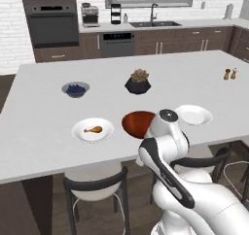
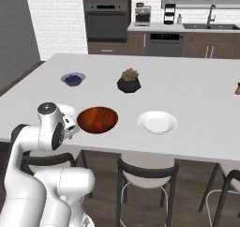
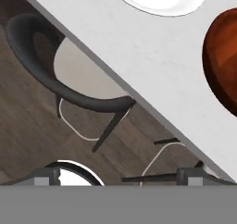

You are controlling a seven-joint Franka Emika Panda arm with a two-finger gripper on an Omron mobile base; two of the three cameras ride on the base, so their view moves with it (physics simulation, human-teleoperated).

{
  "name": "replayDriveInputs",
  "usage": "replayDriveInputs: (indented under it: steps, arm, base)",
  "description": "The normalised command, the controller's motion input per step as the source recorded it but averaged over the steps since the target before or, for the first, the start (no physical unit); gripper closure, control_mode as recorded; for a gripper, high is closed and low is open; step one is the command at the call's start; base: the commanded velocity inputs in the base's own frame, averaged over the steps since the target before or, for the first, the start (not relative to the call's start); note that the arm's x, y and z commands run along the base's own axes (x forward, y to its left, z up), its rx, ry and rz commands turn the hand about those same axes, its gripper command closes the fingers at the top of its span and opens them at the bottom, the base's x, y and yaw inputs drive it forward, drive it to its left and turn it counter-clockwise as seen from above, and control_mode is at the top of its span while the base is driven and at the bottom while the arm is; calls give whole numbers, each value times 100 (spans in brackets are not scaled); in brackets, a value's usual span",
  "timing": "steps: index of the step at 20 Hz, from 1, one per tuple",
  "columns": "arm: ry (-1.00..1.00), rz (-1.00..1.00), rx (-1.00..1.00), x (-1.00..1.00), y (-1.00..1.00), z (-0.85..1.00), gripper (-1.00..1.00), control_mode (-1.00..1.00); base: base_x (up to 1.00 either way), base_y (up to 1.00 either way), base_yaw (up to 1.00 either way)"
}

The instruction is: Pick the chicken drumstick and bell pepper from their plates and place them in the bowl. Then put the bowl in the fridge.

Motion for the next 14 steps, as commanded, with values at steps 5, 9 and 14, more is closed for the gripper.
replayDriveInputs:
  steps: [5, 9, 14]
  arm:
    - [0, 0, 0, 0, 0, 0, -100, 100]
    - [0, 0, 0, 0, 0, 0, -100, 100]
    - [0, 0, 0, 0, 0, 0, -100, 100]
  base:
    - [42, 21, -6]
    - [34, 4, 0]
    - [28, 5, 0]
